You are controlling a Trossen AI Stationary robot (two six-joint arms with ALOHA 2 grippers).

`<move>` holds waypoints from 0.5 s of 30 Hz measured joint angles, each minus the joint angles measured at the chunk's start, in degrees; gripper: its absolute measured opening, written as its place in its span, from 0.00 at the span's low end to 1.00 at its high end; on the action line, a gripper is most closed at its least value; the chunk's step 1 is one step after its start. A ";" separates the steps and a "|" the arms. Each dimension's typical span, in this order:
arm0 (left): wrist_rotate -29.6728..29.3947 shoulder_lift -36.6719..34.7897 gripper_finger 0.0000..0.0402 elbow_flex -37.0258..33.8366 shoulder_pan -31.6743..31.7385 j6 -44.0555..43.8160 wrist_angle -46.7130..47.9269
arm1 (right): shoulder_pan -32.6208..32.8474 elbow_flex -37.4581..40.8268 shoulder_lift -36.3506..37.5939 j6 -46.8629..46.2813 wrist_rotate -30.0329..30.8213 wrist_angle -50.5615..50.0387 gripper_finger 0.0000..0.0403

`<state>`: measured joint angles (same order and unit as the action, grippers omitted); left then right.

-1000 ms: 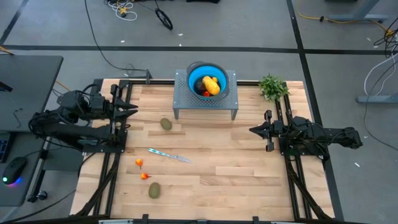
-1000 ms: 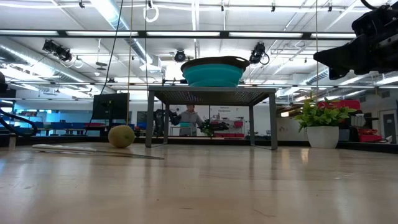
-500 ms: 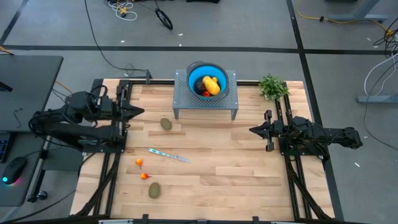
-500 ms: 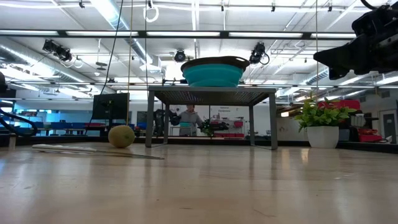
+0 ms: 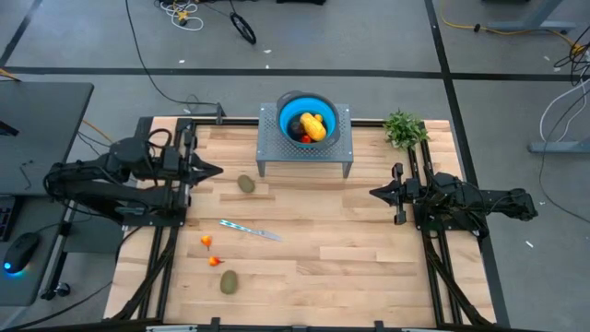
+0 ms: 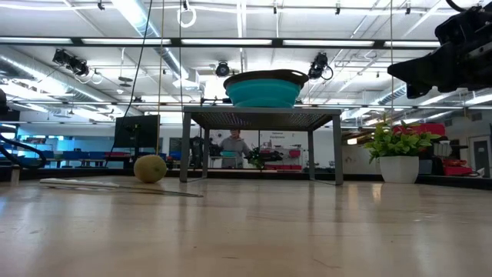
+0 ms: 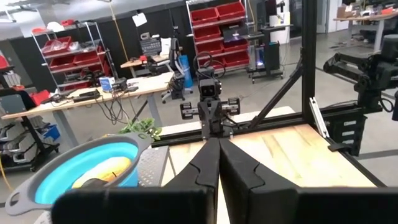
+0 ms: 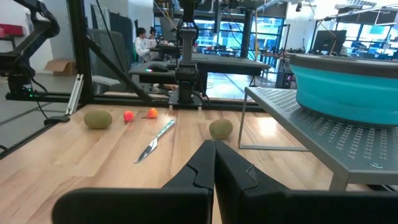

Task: Pick & Place Fruit
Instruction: Put the top kiwi into the blue bin

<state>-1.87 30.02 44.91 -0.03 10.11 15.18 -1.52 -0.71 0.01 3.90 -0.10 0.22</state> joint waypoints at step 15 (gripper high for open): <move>-1.77 0.66 0.02 0.00 0.00 0.59 0.92 | -0.02 0.00 0.00 0.01 0.00 0.00 0.02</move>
<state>-3.64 30.68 44.91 -0.03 10.70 16.10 -1.54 -0.71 0.01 3.91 -0.10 0.22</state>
